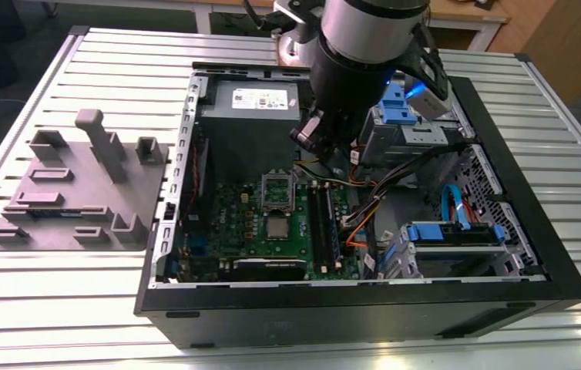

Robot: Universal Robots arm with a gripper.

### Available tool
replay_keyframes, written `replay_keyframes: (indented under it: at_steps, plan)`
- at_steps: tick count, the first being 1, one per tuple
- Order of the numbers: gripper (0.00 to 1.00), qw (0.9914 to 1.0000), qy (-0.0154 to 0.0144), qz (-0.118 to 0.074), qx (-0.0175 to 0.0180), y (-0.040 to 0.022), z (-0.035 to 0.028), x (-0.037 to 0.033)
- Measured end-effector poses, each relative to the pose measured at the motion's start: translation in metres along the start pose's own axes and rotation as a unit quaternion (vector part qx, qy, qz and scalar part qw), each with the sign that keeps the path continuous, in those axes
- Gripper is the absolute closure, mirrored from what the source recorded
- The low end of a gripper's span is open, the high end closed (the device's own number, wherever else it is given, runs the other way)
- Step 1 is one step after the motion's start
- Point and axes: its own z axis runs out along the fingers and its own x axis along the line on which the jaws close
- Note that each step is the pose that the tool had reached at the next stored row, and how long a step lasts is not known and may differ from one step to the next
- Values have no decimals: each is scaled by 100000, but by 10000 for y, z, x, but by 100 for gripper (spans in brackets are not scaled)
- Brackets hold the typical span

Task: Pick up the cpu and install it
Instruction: 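Close the cpu cover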

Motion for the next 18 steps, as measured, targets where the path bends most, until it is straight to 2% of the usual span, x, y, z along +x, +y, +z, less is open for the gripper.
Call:
replay_keyframes:
  at_steps: [3, 4, 8, 9, 10, 14, 16, 18]
  plan:
    - [90, 100000, -140, -77, -163, -13, 44, -5]
    - [90, 99998, -451, -105, -488, -15, 47, -5]
    - [90, 99906, -3014, -271, -3118, -17, 50, -7]
    - [90, 99881, -3390, -303, -3503, -19, 56, -5]
    - [90, 99868, -3564, -309, -3682, -23, 69, -3]
    - [90, 99863, -3640, -311, -3758, -36, 141, 8]
    - [90, 99844, -3876, -327, -4001, -41, 172, 9]
    - [90, 99838, -3961, -321, -4079, -45, 206, 11]
